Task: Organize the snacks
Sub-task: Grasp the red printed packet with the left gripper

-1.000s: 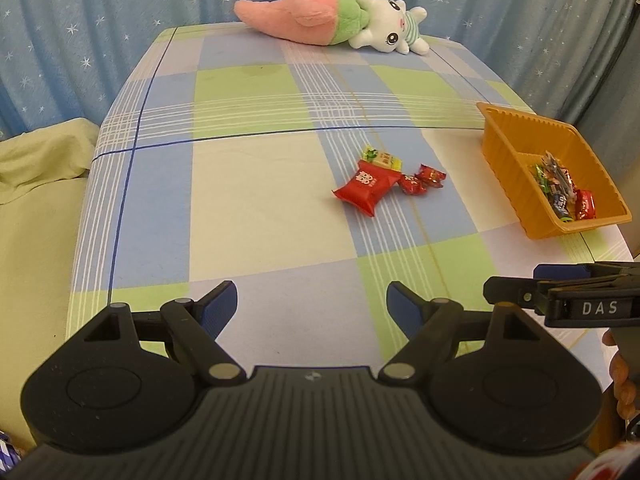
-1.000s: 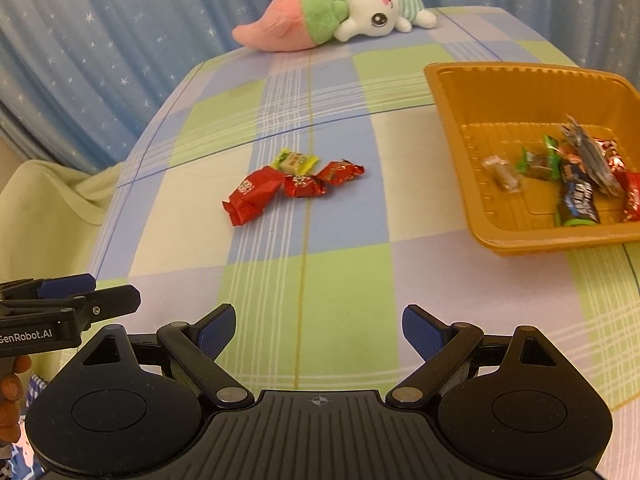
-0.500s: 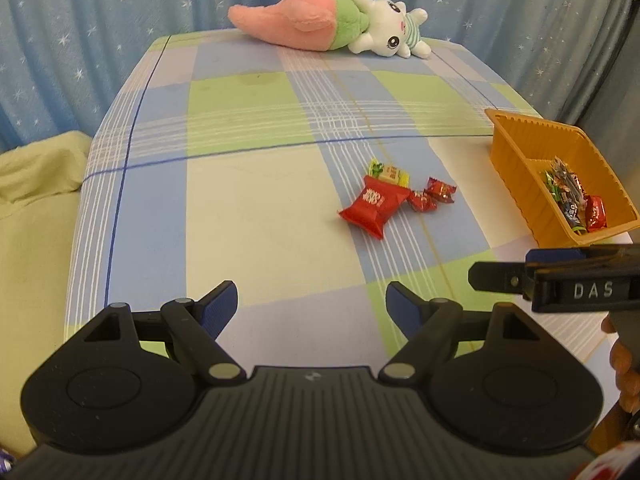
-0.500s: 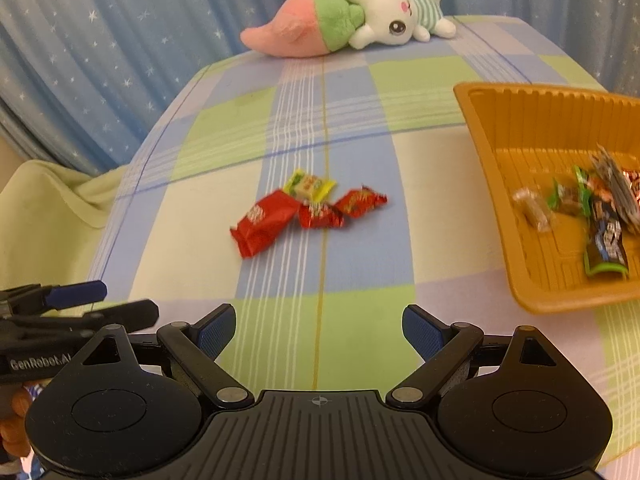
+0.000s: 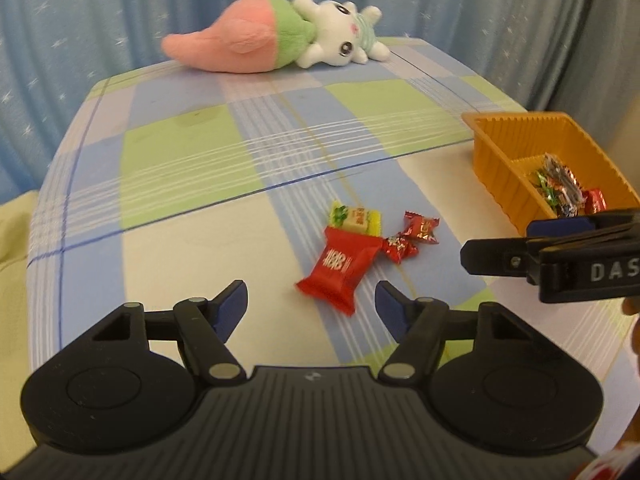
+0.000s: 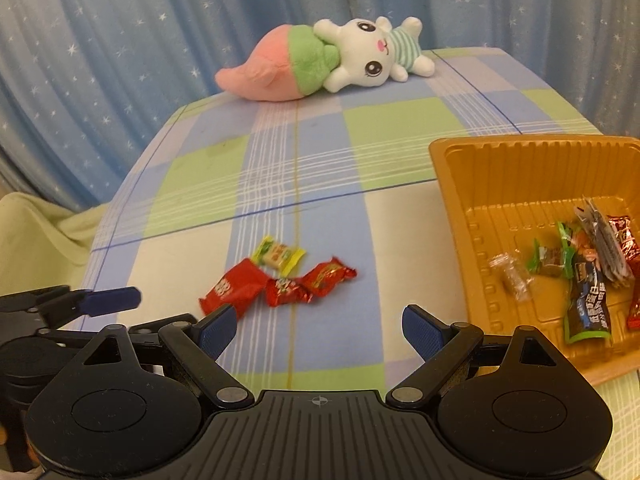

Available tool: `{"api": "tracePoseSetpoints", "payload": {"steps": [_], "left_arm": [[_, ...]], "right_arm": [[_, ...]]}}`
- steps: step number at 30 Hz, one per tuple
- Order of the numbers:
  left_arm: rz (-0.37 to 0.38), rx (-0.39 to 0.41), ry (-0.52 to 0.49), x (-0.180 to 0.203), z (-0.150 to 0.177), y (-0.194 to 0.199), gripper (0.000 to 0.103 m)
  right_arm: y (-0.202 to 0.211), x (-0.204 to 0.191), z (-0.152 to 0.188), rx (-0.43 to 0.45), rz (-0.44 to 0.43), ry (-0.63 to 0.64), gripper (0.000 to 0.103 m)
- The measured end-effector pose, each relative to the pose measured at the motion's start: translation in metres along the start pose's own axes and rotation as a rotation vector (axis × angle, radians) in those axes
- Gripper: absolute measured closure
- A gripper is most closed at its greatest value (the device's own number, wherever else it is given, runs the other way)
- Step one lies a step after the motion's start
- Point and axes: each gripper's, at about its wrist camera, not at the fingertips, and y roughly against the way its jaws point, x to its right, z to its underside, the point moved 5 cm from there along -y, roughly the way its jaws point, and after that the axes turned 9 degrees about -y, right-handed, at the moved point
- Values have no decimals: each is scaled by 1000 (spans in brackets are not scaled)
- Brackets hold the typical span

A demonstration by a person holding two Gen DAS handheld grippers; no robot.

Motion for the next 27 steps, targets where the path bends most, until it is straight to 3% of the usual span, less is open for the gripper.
{"api": "tracePoseSetpoints", "payload": {"steps": [9, 18, 21, 23, 27], "left_arm": [[23, -40, -78, 9, -12, -38, 42], [35, -54, -65, 10, -16, -50, 55], [45, -55, -65, 11, -17, -51, 63], [57, -55, -58, 12, -16, -52, 76], [52, -46, -48, 12, -14, -48, 81]], "right_arm": [[-5, 14, -10, 2, 14, -29, 13], [-10, 14, -15, 2, -5, -19, 14], [-12, 11, -16, 1, -16, -11, 14], [-13, 9, -17, 4, -27, 0, 14], [-15, 4, -19, 12, -37, 30, 15]]}}
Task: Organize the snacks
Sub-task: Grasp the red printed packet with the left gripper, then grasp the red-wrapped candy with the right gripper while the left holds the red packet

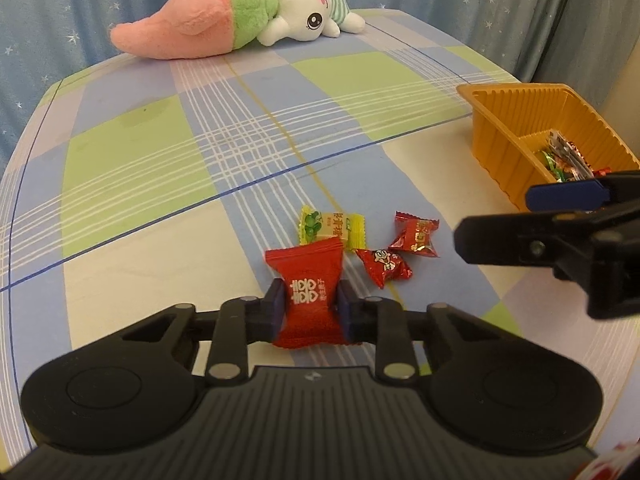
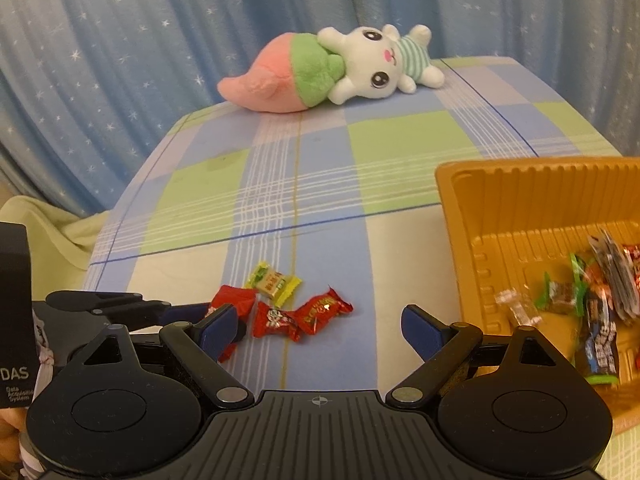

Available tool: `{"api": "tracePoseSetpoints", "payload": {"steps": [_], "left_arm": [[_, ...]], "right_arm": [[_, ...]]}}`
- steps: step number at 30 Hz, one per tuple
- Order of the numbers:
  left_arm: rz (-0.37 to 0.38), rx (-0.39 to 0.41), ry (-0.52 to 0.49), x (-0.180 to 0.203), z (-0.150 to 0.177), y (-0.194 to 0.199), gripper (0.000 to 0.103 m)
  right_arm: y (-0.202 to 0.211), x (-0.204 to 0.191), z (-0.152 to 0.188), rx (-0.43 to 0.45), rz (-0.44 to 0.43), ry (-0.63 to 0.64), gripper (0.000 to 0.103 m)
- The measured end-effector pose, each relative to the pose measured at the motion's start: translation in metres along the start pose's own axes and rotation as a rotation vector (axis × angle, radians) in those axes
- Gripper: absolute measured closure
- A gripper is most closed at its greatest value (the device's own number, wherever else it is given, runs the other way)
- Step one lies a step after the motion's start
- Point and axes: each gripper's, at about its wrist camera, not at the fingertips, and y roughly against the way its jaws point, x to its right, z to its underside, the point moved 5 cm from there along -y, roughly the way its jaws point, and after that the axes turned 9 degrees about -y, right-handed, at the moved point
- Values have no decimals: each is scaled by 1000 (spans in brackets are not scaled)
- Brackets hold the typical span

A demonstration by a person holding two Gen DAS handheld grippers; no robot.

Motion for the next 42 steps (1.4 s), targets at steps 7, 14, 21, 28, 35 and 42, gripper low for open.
{"api": "tracePoseSetpoints", "payload": {"steps": [7, 14, 21, 28, 35, 42], "left_arm": [[-34, 19, 67, -19, 10, 19, 81], [-106, 25, 151, -52, 26, 40, 81], [-169, 23, 219, -79, 41, 56, 81], [-200, 9, 259, -91, 56, 63, 82], [-219, -1, 278, -95, 62, 68, 82], [-229, 3, 285, -92, 64, 75, 82]], "right_arm": [[-13, -3, -2, -34, -28, -4, 43], [-32, -1, -1, -81, -15, -45, 68], [-46, 6, -2, -95, 8, -101, 71], [-59, 11, -3, -105, 49, -118, 75], [-66, 9, -2, -96, 59, -65, 83], [-59, 6, -4, -68, 39, -31, 84]]}}
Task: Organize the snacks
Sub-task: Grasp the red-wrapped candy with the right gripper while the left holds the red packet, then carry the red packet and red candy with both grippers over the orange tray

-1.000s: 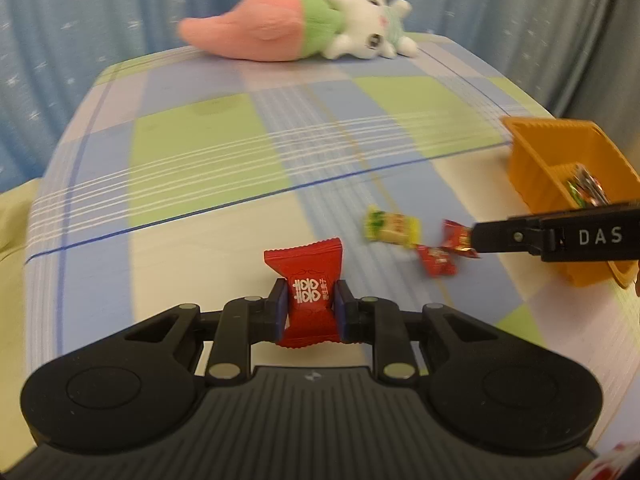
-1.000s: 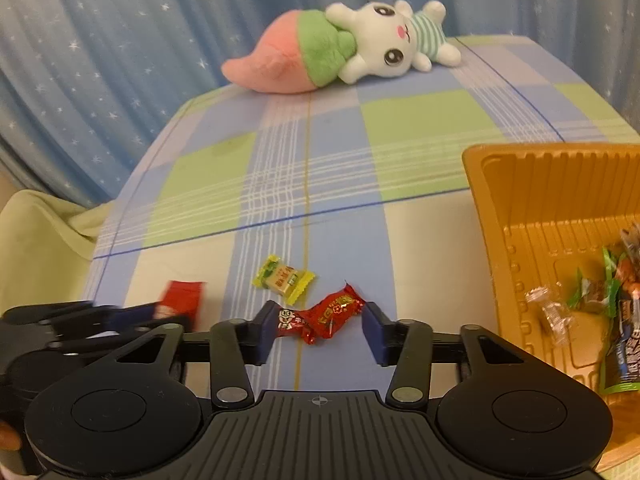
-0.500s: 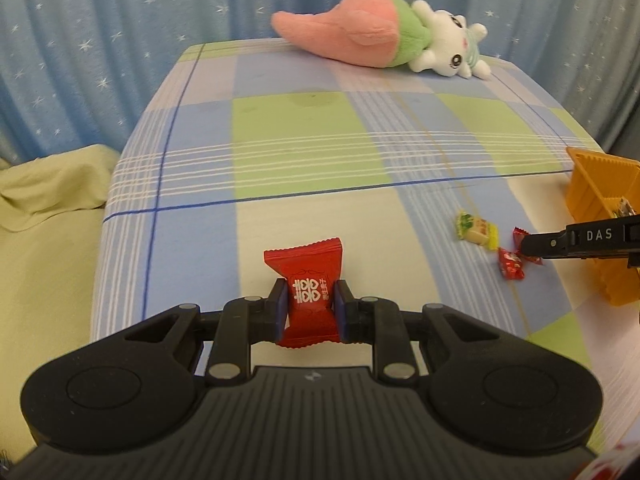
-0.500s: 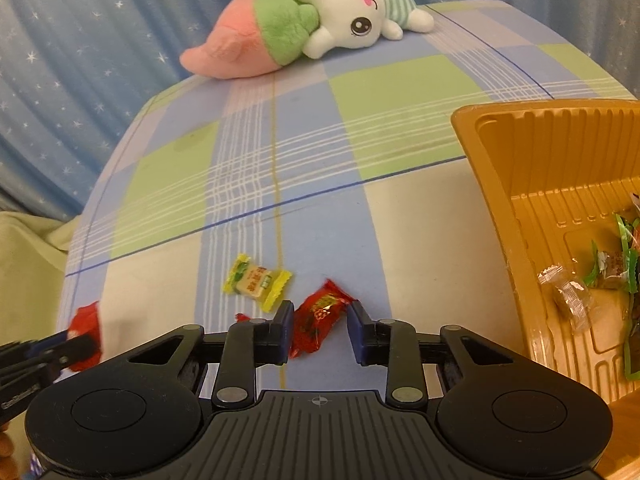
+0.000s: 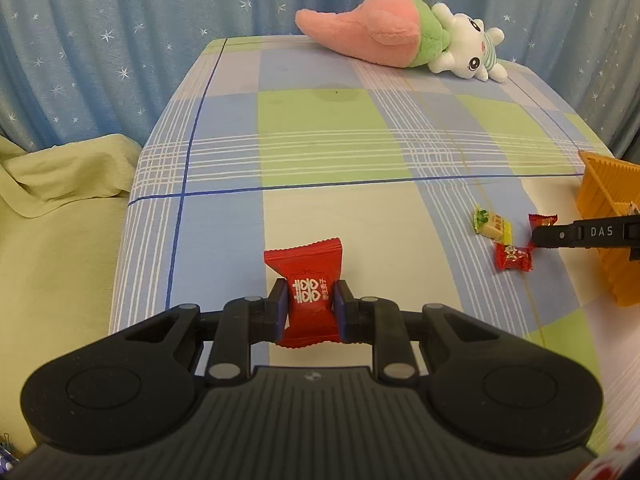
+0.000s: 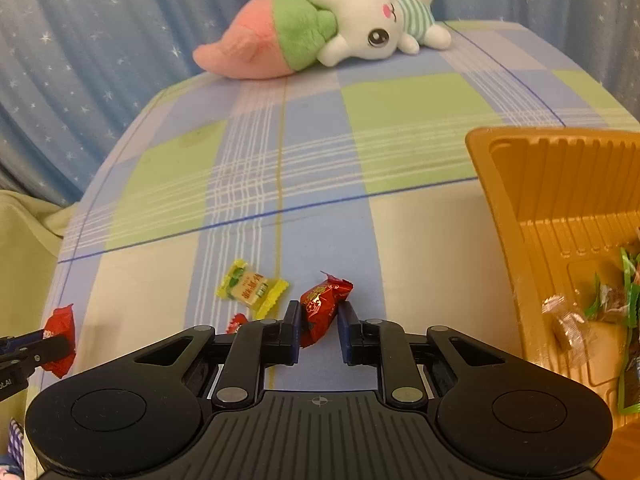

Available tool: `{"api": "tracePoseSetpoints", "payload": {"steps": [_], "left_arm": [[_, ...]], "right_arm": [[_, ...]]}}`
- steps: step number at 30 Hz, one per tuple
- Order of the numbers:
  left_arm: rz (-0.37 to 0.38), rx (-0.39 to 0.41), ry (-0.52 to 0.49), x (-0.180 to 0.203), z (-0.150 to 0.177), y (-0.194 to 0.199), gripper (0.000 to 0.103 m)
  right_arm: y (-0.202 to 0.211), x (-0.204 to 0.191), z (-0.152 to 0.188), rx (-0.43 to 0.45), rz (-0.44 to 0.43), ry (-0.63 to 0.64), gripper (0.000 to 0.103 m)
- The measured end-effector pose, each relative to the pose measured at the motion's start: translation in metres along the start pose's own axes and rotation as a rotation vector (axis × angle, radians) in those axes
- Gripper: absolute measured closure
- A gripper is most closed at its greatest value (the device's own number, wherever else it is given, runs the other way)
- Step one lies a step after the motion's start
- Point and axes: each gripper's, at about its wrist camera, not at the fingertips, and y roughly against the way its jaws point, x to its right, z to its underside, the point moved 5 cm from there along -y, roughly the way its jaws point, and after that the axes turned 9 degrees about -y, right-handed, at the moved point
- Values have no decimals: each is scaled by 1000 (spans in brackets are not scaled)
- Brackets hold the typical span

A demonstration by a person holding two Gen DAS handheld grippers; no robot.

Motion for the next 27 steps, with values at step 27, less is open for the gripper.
{"api": "tracePoseSetpoints", "payload": {"steps": [27], "left_arm": [[132, 110, -105, 98, -6, 68, 81]], "right_arm": [[115, 16, 30, 75, -132, 17, 84]]}}
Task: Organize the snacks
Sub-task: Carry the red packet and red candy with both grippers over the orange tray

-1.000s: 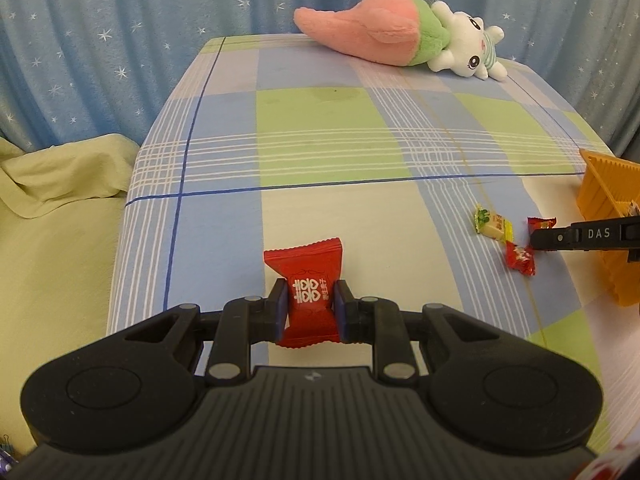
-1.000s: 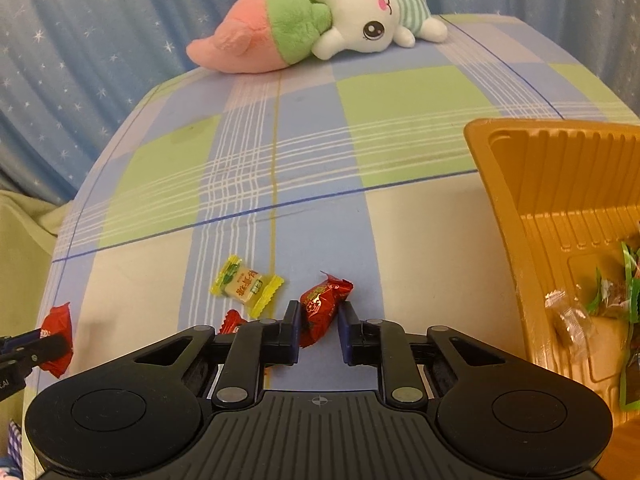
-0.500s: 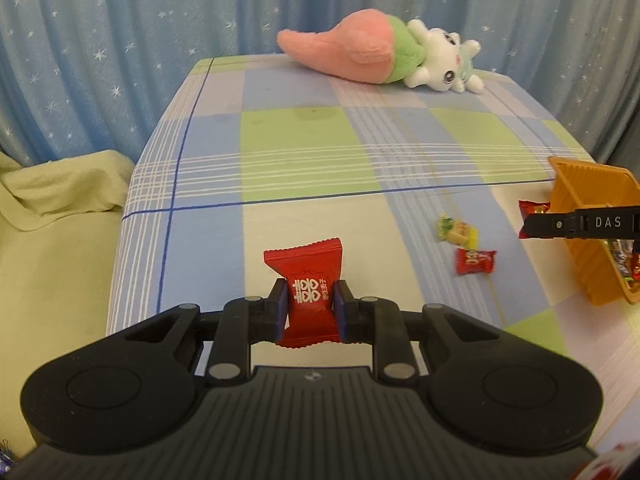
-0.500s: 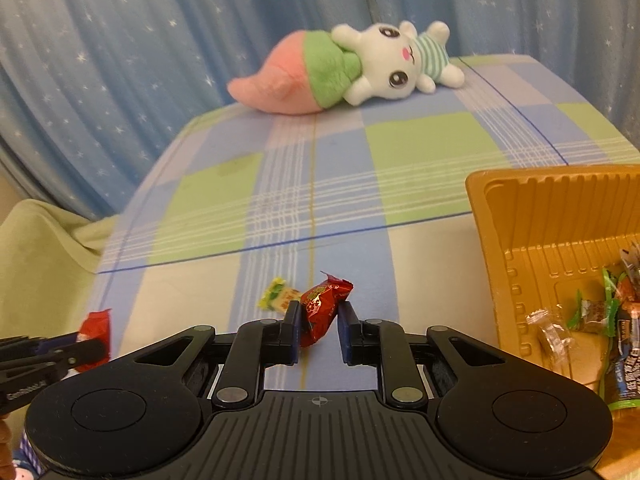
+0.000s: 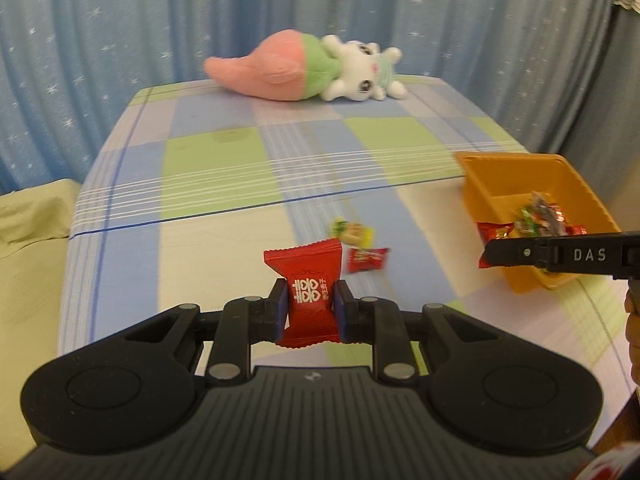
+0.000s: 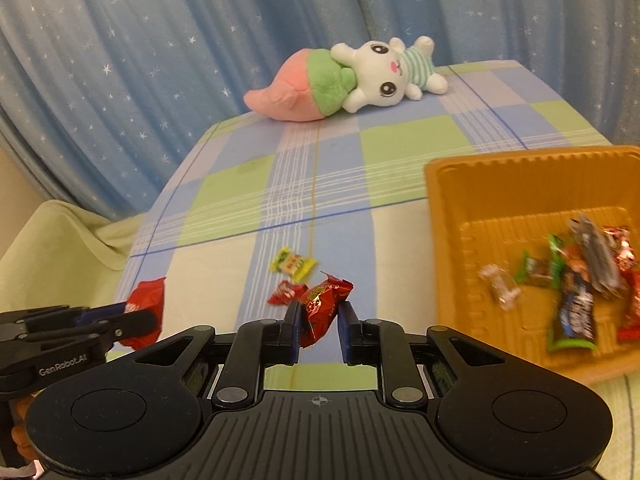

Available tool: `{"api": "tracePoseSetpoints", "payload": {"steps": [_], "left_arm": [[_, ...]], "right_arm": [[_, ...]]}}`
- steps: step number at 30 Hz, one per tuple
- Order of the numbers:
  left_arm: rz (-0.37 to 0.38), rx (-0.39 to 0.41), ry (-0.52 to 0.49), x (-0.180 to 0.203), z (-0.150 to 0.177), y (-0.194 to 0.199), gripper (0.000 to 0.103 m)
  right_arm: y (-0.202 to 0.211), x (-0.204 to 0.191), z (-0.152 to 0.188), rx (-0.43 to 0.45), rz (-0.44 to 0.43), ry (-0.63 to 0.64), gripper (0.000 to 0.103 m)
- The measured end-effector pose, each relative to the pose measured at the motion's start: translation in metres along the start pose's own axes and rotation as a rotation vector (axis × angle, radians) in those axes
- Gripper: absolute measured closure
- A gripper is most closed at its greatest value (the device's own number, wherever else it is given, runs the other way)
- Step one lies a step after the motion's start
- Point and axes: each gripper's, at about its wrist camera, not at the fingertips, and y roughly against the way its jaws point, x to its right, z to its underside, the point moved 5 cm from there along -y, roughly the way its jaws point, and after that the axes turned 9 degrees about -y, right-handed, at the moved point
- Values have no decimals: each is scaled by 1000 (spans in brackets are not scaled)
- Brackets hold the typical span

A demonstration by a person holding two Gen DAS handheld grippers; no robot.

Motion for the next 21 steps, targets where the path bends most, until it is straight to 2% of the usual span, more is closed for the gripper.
{"api": "tracePoseSetpoints", "payload": {"steps": [10, 21], "left_arm": [[85, 20, -54, 74, -12, 6, 81], [140, 34, -96, 150, -36, -5, 81]], "right_arm": [[49, 47, 6, 26, 30, -28, 84], [90, 106, -5, 63, 64, -56, 84]]}}
